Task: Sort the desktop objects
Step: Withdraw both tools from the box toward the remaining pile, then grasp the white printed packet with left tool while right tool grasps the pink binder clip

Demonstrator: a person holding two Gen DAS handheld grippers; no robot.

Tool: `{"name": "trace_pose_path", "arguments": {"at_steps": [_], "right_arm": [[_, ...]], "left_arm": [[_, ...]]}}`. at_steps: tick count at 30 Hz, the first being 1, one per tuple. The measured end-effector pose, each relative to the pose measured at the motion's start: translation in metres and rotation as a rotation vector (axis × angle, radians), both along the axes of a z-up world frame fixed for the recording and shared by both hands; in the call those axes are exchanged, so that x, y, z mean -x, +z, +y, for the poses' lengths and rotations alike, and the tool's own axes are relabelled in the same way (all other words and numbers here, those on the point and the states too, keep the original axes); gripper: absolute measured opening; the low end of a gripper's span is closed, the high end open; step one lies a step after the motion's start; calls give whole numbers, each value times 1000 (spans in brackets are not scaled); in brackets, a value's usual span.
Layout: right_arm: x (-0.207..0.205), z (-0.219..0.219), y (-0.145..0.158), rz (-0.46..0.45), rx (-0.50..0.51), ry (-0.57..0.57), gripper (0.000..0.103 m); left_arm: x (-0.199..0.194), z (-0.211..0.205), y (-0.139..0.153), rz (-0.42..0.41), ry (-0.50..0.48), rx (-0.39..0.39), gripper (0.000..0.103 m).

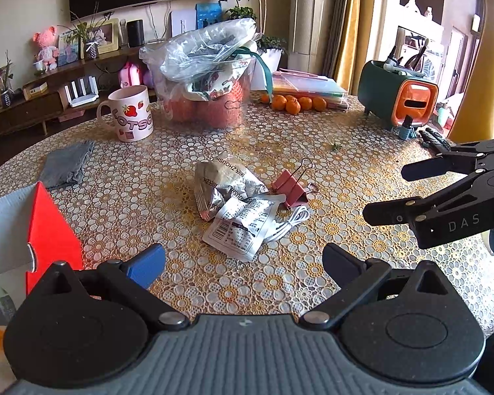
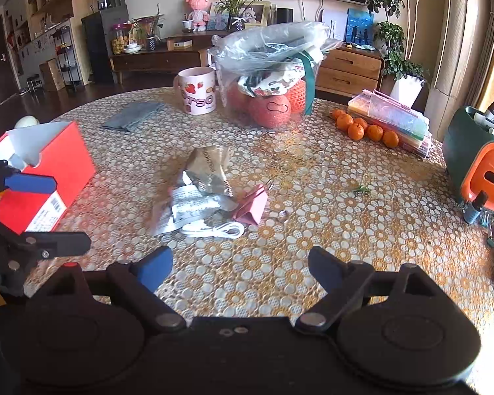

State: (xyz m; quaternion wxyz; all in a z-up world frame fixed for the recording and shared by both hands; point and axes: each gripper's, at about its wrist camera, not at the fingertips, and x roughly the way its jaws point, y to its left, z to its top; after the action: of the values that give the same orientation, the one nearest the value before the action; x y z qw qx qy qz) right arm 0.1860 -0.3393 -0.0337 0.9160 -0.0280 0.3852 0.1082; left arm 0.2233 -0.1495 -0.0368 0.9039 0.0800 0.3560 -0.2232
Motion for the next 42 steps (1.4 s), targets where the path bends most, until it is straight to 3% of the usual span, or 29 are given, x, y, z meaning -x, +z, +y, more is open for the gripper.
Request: {"name": "trace_pose_path", "arguments": {"at_steps": [7,17,37,42], "right_arm": [[-38,-9,-15,24,0,-22,85],[-79,-8,-40,66,-4,-40,84],[-133,-1,-77,138,-30,-76,71],[-140,4,-80,136,-35,-76,65]], "left_arm": [[-31,-22,-24,-5,19,-14,102],[-69,-36,-55,36,41,26,102],[-104,-43,-88,68,55,41,101],[-104,-46,-88,49,37,26,89]]}}
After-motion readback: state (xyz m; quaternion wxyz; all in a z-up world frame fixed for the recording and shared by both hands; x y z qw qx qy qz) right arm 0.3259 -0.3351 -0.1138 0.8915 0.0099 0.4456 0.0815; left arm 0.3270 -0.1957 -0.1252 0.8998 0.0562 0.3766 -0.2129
